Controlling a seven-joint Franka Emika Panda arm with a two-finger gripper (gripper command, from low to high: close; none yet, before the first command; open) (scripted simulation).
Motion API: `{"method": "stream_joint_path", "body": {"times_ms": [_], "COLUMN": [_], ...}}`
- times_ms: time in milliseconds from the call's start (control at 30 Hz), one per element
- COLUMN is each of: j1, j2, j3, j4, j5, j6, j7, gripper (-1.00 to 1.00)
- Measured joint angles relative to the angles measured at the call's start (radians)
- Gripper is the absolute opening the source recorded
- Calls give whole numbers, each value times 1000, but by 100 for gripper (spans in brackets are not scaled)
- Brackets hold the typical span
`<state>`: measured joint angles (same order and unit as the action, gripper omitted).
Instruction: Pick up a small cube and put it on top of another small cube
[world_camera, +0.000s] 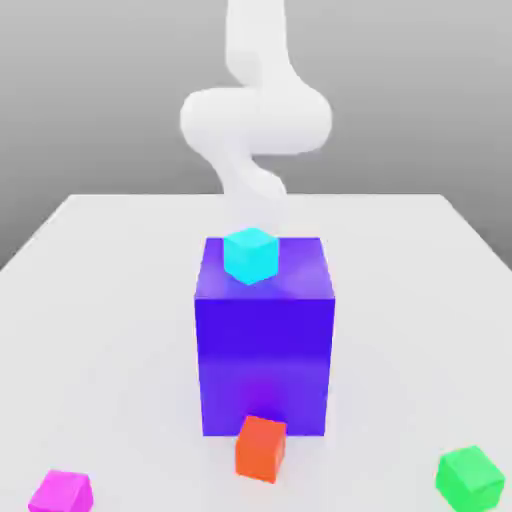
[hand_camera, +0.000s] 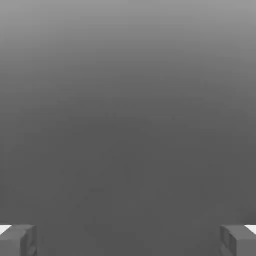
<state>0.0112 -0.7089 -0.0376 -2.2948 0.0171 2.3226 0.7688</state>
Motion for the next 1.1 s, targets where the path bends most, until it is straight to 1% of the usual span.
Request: {"method": "stream_joint_path", "body": {"times_ms": [333,567,800,1000,1100], "j1": [28,7,-52,-102,-133], "j2": [367,623,873,1077,1184], "j3": [-145,-210,-229,-250,-226], "j4": [21,36,49,58,77], "j5": [94,177,228,221,250], "j6": [91,153,218,281,346], "j7": [-144,-256,-345,-388,-417], "gripper": [0,0,0,0,0]}}
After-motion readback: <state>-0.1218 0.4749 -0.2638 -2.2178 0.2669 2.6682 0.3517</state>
